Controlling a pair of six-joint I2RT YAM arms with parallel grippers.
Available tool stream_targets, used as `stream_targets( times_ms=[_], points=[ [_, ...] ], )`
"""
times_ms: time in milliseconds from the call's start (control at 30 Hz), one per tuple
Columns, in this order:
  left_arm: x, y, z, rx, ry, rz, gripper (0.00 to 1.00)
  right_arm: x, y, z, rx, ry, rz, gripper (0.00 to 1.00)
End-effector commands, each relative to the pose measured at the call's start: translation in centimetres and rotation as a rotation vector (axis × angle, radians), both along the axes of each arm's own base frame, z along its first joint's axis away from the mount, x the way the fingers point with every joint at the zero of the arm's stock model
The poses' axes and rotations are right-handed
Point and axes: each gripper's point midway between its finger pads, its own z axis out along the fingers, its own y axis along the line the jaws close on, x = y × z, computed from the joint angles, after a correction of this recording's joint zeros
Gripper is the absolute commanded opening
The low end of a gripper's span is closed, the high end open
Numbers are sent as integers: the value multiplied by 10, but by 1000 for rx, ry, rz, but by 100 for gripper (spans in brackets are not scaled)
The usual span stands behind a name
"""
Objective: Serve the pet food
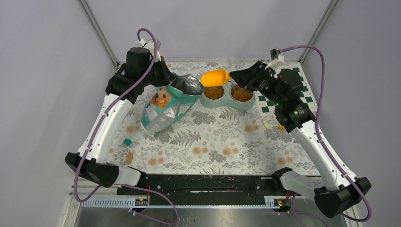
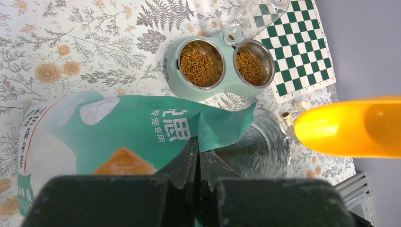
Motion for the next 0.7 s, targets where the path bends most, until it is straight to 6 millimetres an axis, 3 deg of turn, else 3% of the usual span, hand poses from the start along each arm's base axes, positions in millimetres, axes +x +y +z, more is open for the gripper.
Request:
stream_targets(
  times_ms=[0, 233, 667],
  points=[
    [2, -7, 37, -87, -113, -21, 0, -31, 14, 29, 50, -13, 144, 8],
    [-3, -12, 38, -120, -109, -43, 0, -40, 37, 38, 57, -6, 248, 7],
    [-12, -19, 35, -155, -92, -83, 0, -7, 58, 1, -98, 95, 147, 4]
  ],
)
